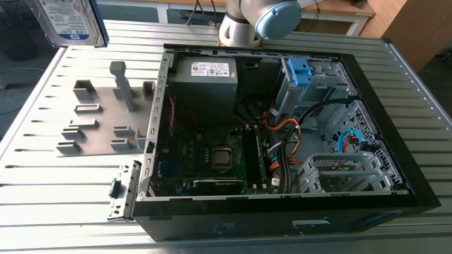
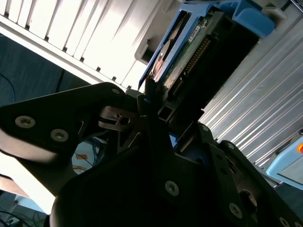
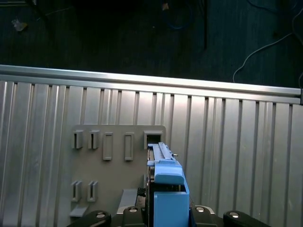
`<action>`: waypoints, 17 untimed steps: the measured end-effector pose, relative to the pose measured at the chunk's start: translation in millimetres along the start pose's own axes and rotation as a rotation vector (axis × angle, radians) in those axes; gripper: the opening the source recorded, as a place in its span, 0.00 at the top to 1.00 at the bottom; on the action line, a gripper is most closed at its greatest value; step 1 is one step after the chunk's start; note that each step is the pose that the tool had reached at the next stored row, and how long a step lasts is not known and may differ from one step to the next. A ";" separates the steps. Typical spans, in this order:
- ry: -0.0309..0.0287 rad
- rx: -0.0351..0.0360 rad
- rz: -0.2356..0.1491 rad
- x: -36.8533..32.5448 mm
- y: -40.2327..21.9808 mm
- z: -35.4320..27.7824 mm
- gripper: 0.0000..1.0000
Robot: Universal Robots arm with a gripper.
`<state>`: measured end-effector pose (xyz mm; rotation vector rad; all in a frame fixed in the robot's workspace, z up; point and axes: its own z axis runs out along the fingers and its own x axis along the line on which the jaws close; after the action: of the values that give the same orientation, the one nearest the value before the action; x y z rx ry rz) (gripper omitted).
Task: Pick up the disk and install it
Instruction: 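Pick up the disk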
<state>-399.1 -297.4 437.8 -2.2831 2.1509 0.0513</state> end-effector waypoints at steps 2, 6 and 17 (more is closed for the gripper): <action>0.0000 0.0001 0.000 0.0 0.1 -2.5 0.63; 0.0000 0.0000 0.000 -0.2 0.1 -7.2 0.63; 0.0000 0.0000 0.000 -0.6 0.5 -23.8 0.63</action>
<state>-399.1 -297.4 461.7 -2.2832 2.1508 0.0513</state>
